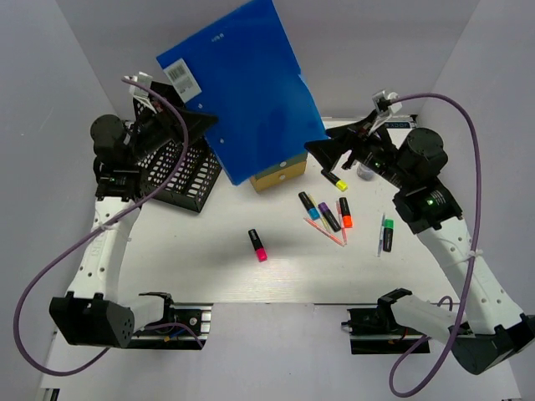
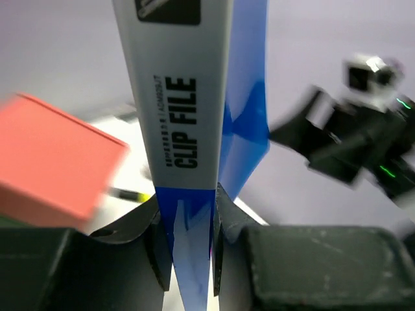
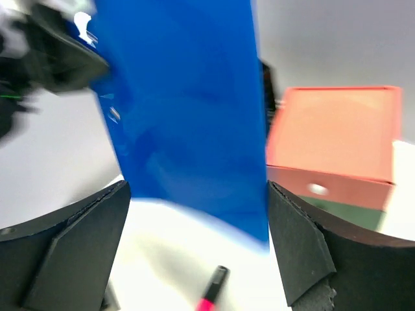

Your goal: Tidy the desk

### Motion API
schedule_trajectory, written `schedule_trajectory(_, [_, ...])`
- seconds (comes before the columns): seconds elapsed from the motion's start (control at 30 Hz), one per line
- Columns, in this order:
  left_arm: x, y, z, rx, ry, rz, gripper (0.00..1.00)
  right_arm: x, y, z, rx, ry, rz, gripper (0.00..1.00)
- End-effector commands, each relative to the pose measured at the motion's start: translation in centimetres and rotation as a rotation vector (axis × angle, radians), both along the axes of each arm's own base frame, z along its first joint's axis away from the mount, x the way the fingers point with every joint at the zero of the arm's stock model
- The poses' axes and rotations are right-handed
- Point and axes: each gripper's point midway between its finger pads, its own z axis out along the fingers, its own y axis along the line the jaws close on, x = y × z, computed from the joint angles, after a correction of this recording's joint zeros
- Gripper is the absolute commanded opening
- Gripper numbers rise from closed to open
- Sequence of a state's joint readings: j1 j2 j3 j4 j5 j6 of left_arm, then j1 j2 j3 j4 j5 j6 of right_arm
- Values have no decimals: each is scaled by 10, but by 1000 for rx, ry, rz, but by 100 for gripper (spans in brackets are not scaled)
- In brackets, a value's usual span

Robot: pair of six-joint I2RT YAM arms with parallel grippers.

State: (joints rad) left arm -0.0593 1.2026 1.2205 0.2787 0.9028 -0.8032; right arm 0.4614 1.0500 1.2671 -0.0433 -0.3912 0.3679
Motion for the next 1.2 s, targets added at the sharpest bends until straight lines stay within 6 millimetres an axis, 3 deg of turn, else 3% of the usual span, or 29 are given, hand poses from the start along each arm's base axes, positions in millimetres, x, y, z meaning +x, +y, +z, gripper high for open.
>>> schedule_trajectory(0.0, [23, 48, 19, 150, -95, 412, 0, 17, -24, -10, -40, -15, -152, 89])
schedule_trajectory(0.07, [29, 70, 24, 198, -115, 554, 0, 18, -28, -20, -53, -4, -160, 89])
schedule_trajectory(0.13, [29, 85, 27, 265, -116, 639, 0, 18, -29, -30, -65, 4, -152, 82])
schedule_trajectory(0.2, [32, 96, 27, 290, -112, 700, 0, 17, -28, -37, -71, 5, -135, 57])
schedule_trajectory(0.23, [33, 97, 29, 314, -127, 715, 0, 17, -29, -38, -70, 1, -137, 36])
schedule_trajectory(0.27, [35, 100, 27, 323, -122, 730, 0, 19, -30, -46, -77, 13, -140, 0])
schedule_trajectory(0.33, [41, 107, 23, 350, -122, 768, 0, 19, -31, -54, -91, 19, -134, 0])
schedule_trajectory(0.6, [51, 129, 38, 445, -174, 886, 0, 16, -32, -105, -165, 53, -58, 0])
schedule_trajectory(0.87, [55, 123, 60, 431, -229, 859, 0, 6, -30, -128, -168, 38, 26, 0])
schedule_trajectory(1.17, [56, 129, 63, 463, -273, 893, 0, -6, -27, -146, -173, 24, 127, 0])
